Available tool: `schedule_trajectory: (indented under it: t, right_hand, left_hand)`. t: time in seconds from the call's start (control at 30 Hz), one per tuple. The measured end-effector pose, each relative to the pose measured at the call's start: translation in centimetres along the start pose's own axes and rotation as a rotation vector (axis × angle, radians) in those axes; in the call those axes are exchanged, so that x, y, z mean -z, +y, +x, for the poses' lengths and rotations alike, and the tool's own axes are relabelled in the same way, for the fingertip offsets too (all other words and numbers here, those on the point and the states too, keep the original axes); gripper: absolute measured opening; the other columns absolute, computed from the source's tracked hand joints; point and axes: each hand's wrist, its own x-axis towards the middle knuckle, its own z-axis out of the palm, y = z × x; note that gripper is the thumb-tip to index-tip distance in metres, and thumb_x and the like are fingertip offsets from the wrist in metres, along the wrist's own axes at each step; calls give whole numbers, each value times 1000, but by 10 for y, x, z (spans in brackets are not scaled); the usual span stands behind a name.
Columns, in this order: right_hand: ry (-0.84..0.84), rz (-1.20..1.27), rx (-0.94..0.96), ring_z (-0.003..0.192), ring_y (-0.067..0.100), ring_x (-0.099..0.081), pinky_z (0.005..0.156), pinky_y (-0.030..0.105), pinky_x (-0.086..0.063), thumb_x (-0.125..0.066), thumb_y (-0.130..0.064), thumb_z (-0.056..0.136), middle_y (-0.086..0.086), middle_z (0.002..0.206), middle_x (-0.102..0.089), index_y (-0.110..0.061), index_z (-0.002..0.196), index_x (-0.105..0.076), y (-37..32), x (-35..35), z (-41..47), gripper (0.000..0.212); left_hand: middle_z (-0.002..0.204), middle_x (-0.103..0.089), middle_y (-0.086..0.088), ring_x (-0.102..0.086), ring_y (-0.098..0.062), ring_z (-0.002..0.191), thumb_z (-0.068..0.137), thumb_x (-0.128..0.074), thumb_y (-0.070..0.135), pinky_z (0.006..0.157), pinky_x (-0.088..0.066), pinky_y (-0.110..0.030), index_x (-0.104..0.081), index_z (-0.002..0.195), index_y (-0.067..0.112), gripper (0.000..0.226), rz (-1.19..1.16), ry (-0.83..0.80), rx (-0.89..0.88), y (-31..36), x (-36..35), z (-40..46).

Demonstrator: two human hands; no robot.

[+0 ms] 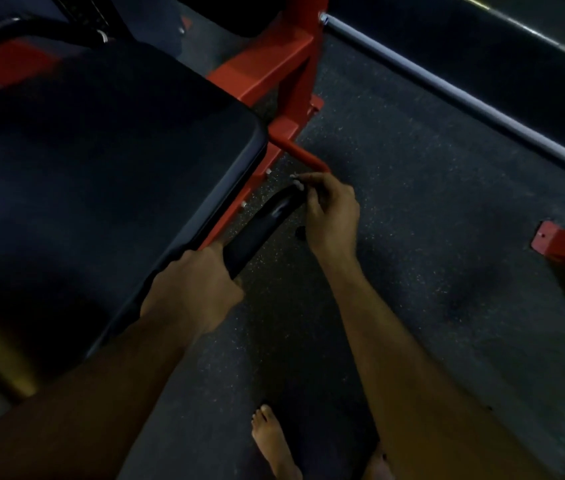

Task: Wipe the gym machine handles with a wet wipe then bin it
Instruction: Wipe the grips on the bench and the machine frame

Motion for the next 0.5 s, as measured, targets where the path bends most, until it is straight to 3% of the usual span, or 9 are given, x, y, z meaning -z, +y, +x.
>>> schedule_trajectory:
  t: [0.13,0.23,0.33,0.5]
  right_hand:
    - [-31,256,-102,101,-7,-64,89,17,-53,-69,-12,93,-20,105,-66,-24,113,-65,-2,14,-14,24]
    - [-36,390,-279,95,5,-71,86,26,-58,-72,-10,90,-7,102,-73,-18,111,-69,6,16,-9,22]
    - [-9,566,-494,93,15,-74,90,40,-60,-69,-11,93,2,99,-76,-15,109,-68,16,17,-6,16]
    - [22,853,-633,98,23,-74,91,44,-59,-55,-5,99,10,103,-76,-11,104,-64,20,19,-9,12]
  left_hand:
    - [101,-60,0,-58,-17,85,92,-69,39,78,-55,-40,-52,129,23,44,-9,-5,-10,0,0,-1]
    - [97,-60,2,-61,-19,86,92,-67,38,86,-58,-47,-53,129,25,42,-21,17,-18,0,1,-3]
    - [94,-54,7,-57,-16,83,92,-68,39,84,-57,-43,-52,129,27,42,-20,33,-30,1,1,-4]
    - [91,-54,7,-57,-15,78,93,-67,39,73,-53,-36,-53,129,26,41,-13,61,-46,1,0,-3]
